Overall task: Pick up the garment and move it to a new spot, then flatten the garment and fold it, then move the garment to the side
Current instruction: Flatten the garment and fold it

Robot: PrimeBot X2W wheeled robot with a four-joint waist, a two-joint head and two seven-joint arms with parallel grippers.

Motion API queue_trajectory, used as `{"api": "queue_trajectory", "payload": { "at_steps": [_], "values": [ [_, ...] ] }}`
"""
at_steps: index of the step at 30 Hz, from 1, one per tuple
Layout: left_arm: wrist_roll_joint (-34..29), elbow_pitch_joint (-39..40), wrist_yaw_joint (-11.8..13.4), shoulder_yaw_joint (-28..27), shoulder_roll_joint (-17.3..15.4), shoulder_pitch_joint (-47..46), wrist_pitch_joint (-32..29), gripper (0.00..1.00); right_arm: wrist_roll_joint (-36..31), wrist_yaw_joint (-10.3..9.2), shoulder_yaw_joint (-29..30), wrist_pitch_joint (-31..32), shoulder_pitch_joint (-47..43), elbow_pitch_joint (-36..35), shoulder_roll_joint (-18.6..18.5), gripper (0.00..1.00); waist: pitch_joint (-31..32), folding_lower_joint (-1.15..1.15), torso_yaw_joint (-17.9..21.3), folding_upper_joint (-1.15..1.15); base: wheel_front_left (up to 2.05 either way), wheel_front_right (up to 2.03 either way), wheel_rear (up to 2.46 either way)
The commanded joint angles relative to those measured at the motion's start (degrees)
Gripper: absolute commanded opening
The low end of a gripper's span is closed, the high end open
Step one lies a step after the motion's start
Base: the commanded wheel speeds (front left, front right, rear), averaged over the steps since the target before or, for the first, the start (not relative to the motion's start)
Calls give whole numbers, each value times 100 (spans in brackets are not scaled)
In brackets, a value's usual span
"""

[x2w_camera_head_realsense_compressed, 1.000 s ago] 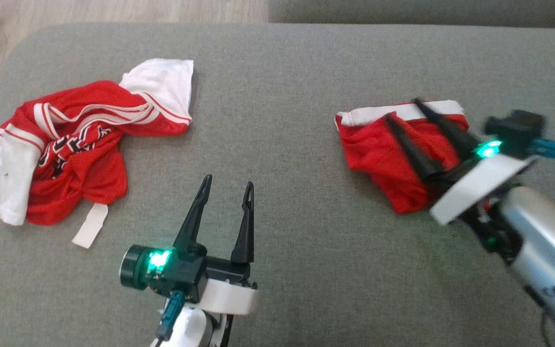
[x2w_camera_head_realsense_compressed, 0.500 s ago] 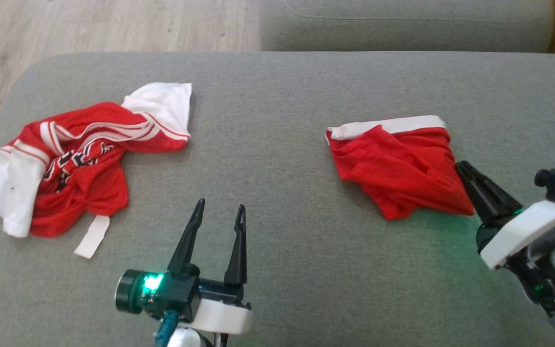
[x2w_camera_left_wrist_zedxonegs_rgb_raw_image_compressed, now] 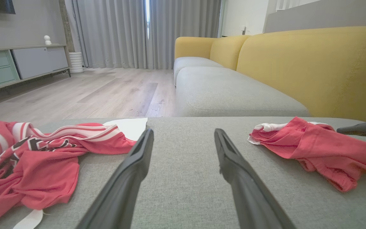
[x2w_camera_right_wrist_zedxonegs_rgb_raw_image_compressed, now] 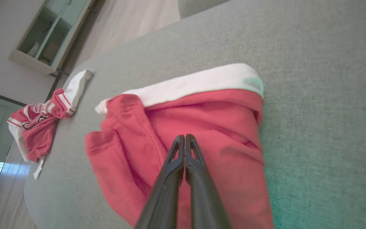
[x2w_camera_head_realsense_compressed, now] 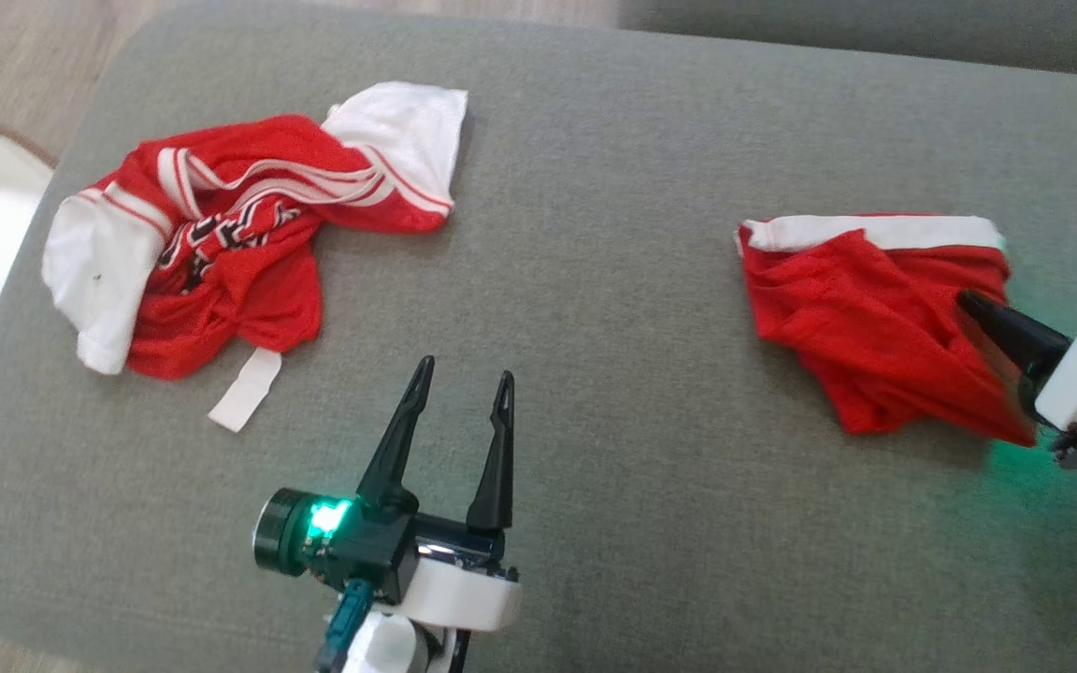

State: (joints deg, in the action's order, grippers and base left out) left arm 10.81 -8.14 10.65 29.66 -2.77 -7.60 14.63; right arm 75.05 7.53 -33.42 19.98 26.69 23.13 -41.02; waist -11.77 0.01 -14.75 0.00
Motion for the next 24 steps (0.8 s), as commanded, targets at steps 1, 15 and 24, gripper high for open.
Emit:
{"api": "queue_trajectory", "payload": {
  "at_steps": [1,15,24],
  "values": [
    [57,209,56,-113,-10,-198,37,100,22,-4,-34,19,85,-38,-224,0,-107,-1,-113,0,0,0,0],
    [59,162,123,-114,-10,-322,37,100,1012,-4,-492,804,-289,-991,-201,0,-121,-1,38,0,0,0,0],
    [45,105,86,-190,-10,-214,37,100,800,-4,-722,435,-819,-2073,-473,0,151,-1,144,0,0,0,0]
  ]
}}
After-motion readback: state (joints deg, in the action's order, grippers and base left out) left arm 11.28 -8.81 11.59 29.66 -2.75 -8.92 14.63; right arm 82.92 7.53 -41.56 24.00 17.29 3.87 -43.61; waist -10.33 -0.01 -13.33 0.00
